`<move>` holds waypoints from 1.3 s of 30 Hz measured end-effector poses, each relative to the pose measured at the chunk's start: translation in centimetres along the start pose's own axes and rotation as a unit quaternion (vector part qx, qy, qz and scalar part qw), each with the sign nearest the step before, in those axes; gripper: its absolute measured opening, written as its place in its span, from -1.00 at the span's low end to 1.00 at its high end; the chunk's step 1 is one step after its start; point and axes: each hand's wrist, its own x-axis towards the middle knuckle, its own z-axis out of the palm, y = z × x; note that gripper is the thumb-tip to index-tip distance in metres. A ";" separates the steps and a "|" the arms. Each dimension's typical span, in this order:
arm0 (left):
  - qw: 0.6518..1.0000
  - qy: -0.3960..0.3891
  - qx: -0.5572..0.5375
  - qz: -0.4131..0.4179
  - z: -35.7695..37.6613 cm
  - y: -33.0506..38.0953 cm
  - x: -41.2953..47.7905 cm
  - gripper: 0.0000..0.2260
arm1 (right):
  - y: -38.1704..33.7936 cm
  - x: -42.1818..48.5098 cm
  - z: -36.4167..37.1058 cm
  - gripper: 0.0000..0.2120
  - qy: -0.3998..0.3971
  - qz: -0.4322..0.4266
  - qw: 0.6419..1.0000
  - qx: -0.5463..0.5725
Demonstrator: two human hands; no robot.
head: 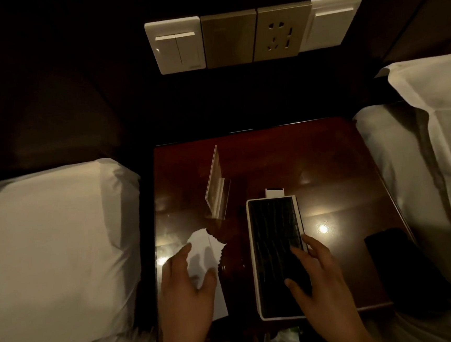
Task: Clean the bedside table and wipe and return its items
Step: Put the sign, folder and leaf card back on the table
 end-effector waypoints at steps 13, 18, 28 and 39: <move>0.993 -0.013 -0.052 0.106 0.3 6.2 7.3 -0.52 | -4.2 2.4 0.5 -0.35 0.066 -0.099 0.992 -0.038; 0.989 -0.002 -0.068 0.128 1.1 6.5 7.1 -0.66 | -9.8 9.3 1.8 -0.15 -0.024 -0.098 0.988 0.120; 0.982 -0.021 -0.110 0.149 -0.4 4.5 9.4 -0.63 | -11.3 17.5 2.1 -0.82 -0.078 -0.068 0.979 0.176; 0.971 -0.096 -0.168 0.139 -0.9 3.5 13.8 -0.48 | -13.3 20.6 5.4 -0.81 0.091 -0.061 0.977 0.186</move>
